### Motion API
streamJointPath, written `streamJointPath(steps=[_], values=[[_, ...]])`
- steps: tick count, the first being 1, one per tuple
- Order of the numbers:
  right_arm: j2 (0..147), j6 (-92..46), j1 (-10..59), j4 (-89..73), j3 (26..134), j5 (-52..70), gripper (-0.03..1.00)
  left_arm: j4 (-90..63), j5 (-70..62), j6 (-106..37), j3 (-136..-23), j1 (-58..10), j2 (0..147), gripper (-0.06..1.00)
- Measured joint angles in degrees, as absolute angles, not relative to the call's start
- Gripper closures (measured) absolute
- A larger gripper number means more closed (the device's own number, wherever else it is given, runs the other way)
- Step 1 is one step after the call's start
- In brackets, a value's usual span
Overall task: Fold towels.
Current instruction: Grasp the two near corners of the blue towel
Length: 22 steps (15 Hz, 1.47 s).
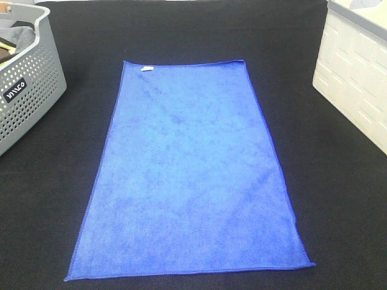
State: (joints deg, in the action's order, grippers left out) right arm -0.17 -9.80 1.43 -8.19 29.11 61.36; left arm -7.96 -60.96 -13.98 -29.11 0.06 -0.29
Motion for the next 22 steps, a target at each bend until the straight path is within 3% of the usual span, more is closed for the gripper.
streamJointPath(steps=[22], values=[[-0.2, -9.8, 1.4, -8.2, 29.1, 61.4, 0.01, -5.2, -60.6, -13.8, -29.1, 0.1, -0.3, 0.20]])
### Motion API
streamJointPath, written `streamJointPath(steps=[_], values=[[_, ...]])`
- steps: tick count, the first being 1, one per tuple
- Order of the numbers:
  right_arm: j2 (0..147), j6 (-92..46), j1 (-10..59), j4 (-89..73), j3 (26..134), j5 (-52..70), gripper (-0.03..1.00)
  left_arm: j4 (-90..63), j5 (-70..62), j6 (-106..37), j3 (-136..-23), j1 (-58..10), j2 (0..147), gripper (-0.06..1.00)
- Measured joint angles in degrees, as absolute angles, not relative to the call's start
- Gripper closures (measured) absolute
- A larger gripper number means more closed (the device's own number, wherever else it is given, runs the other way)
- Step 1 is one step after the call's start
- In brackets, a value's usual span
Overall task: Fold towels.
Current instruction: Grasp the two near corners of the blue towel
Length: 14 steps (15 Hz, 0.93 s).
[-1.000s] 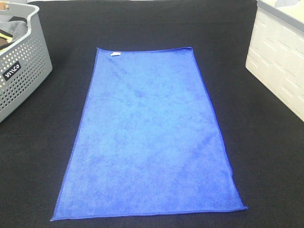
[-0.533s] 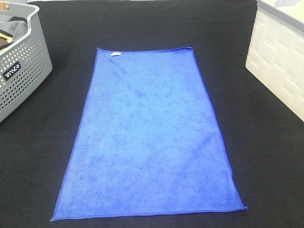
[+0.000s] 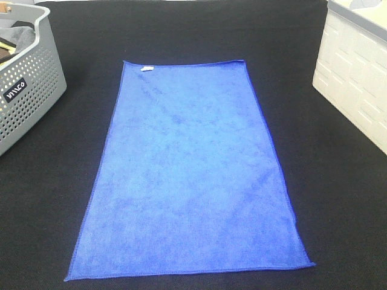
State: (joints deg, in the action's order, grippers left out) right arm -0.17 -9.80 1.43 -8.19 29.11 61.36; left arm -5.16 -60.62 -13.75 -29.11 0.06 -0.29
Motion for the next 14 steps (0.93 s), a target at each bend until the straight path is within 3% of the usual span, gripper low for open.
streamJointPath(steps=[7, 14], values=[[3.2, -7.9, 1.4, -8.3, 30.1, 59.4, 0.01, -6.4, -56.0, -11.2, -30.0, 0.1, 1.1, 0.20], [31.2, -6.9, 1.4, -17.3, 32.1, 58.7, 0.02, -20.5, -54.5, -3.7, -30.0, 0.1, 21.5, 0.20]])
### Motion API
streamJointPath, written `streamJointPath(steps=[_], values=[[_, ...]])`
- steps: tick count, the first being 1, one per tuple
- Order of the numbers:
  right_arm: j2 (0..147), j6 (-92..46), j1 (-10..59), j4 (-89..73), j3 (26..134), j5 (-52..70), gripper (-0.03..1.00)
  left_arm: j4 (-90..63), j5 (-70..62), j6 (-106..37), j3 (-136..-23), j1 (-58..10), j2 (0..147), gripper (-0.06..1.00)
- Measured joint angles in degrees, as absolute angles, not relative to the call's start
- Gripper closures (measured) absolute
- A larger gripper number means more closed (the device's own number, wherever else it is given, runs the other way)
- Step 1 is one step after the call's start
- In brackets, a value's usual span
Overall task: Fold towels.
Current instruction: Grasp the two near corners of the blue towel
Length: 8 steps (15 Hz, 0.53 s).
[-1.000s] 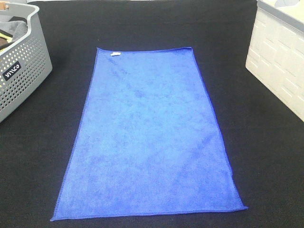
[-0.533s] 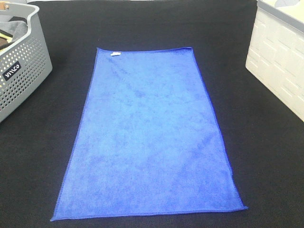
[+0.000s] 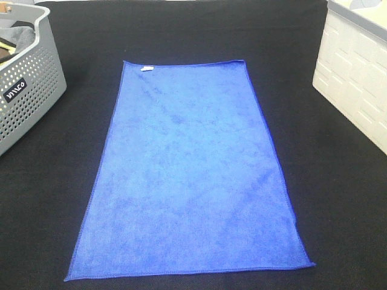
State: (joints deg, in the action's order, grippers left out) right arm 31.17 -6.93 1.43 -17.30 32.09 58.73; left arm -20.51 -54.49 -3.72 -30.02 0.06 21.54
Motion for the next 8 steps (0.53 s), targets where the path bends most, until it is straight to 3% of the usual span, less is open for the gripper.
streamJointPath(steps=[5, 8], values=[[45.7, -6.9, 1.4, -17.8, 32.1, 57.6, 0.02, -22.7, -50.8, -3.7, -30.0, 0.1, 38.6, 0.20], [55.5, -7.6, 1.4, -17.9, 32.1, 50.9, 0.02, -28.2, -44.3, -7.5, -30.0, 0.1, 51.9, 0.20]])
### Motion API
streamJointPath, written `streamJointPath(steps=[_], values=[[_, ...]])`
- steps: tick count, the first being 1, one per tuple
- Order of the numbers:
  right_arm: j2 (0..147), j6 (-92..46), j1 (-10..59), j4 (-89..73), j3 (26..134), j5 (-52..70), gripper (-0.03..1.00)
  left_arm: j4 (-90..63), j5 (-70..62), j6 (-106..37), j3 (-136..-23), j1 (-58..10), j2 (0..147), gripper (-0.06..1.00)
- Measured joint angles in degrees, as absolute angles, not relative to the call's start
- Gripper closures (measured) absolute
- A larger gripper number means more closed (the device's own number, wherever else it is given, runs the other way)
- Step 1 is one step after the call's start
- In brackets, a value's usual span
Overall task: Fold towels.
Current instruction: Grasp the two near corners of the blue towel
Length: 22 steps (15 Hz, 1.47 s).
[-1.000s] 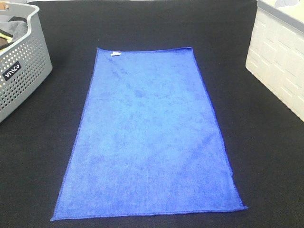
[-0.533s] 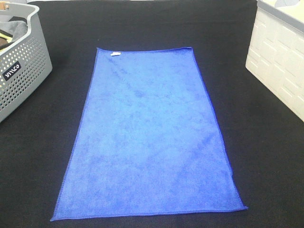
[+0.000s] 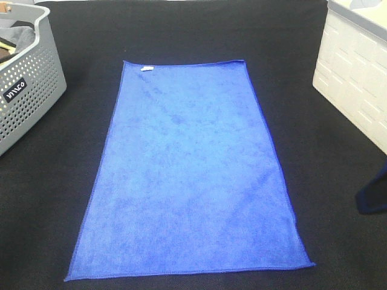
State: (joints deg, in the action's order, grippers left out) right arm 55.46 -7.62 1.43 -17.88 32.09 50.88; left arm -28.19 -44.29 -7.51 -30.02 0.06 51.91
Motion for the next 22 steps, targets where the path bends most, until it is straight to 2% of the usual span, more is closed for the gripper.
streamJointPath(steps=[7, 14, 17, 22], values=[[74.5, -18.1, 1.4, -30.6, 32.1, 42.6, 0.02, -49.7, -39.4, -30.5, -30.1, 0.1, 81.1, 0.20], [88.2, -30.2, 2.6, -42.3, 32.1, 37.6, 0.03, -63.2, -37.0, -45.6, -30.2, 0.1, 96.0, 0.20], [93.9, -31.4, 8.0, -44.4, 32.2, 32.1, 0.04, -69.7, -36.8, -53.9, -30.3, 0.1, 99.9, 0.22], [98.3, -32.0, 8.3, -46.6, 32.8, 29.6, 0.05, -76.9, -36.8, -62.7, -30.3, -0.1, 104.9, 0.24]])
